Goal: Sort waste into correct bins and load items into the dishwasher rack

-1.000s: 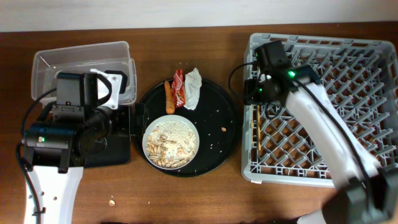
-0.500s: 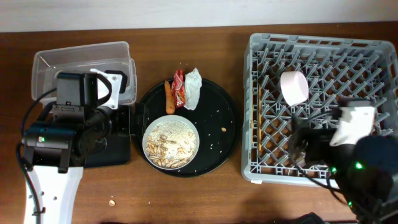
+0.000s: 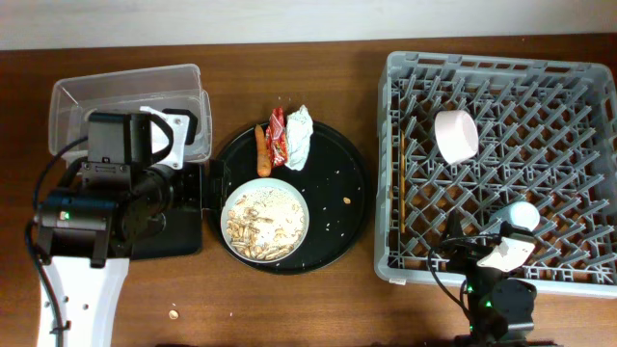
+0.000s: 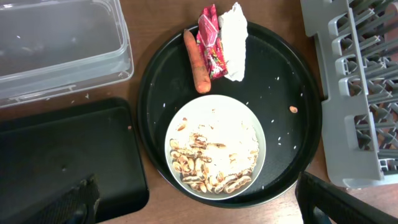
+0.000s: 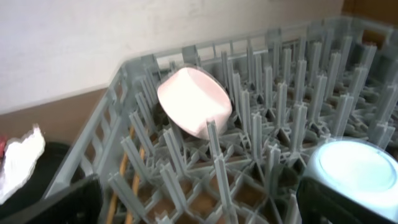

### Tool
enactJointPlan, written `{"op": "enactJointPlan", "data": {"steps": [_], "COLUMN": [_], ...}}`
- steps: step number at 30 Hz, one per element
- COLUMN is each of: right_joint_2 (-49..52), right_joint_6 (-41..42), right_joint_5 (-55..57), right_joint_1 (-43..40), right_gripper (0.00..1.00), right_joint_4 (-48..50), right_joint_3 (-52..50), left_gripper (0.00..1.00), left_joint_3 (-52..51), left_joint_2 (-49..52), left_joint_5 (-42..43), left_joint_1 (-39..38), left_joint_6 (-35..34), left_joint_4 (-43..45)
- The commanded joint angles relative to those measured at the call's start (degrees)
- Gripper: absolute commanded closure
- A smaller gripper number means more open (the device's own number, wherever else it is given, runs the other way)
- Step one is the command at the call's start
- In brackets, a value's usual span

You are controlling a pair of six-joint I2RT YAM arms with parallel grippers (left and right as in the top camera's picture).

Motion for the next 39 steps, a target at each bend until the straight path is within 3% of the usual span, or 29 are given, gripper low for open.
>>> {"op": "enactJointPlan", "data": {"steps": [1, 15, 18, 22, 23, 25, 26, 27, 30, 33, 39], "right_joint_2": [-0.7, -0.7, -0.7, -0.7, -0.7, -0.7, -0.7, -0.7, -0.7, -0.7, -0.7], "right_joint_6": [0.4, 0.4, 0.4, 0.4, 0.4, 0.4, 0.4, 0.4, 0.4, 0.4, 0.4], "right_joint_5": [-0.3, -0.5, -0.5, -0.5, -0.5, -0.5, -0.5, -0.5, -0.5, -0.5, -0.5], "right_joint_1": [-0.3, -0.3, -0.3, -0.3, -0.3, -0.3, -0.3, -0.3, -0.3, -0.3, -0.3], "right_gripper": [0.02, 0.02, 0.02, 0.02, 0.02, 0.02, 0.02, 0.02, 0.02, 0.02, 0.02], "right_joint_4": [8.3, 11.0, 11.0, 11.0, 11.0, 11.0, 11.0, 11.0, 11.0, 11.0, 11.0], "right_joint_3": [-3.7, -5.0, -5.0, -5.0, -5.0, -5.0, -5.0, -5.0, -5.0, -5.0, -5.0], "left_gripper": [0.0, 0.0, 0.0, 0.0, 0.0, 0.08, 0.21, 0.23, 0.27, 0.4, 0.4], "left_joint_3": [0.3, 0.3, 0.2, 0.1, 0.1, 0.1, 0.1, 0.1, 0.1, 0.1, 0.1], "left_joint_2": [-0.4, -0.4, 0.5, 16.7, 22.7, 32.5, 34.9, 37.2, 44.0, 47.9, 50.6], "left_joint_5": [-0.2, 2.3, 8.0, 7.3, 11.4, 11.7, 9.9, 6.8, -12.3, -12.1, -8.9], "left_joint_1": [-0.2, -0.2, -0.4, -5.6, -7.5, -10.0, -10.9, -12.2, -17.1, -18.3, -18.3], "left_joint_6": [-0.6, -0.6, -0.6, -0.2, -0.2, -0.1, -0.2, -0.2, -0.2, -2.4, -2.7], "left_joint_4": [0.2, 0.3, 8.6, 17.4, 20.5, 28.4, 31.0, 33.1, 38.4, 42.2, 51.6]}}
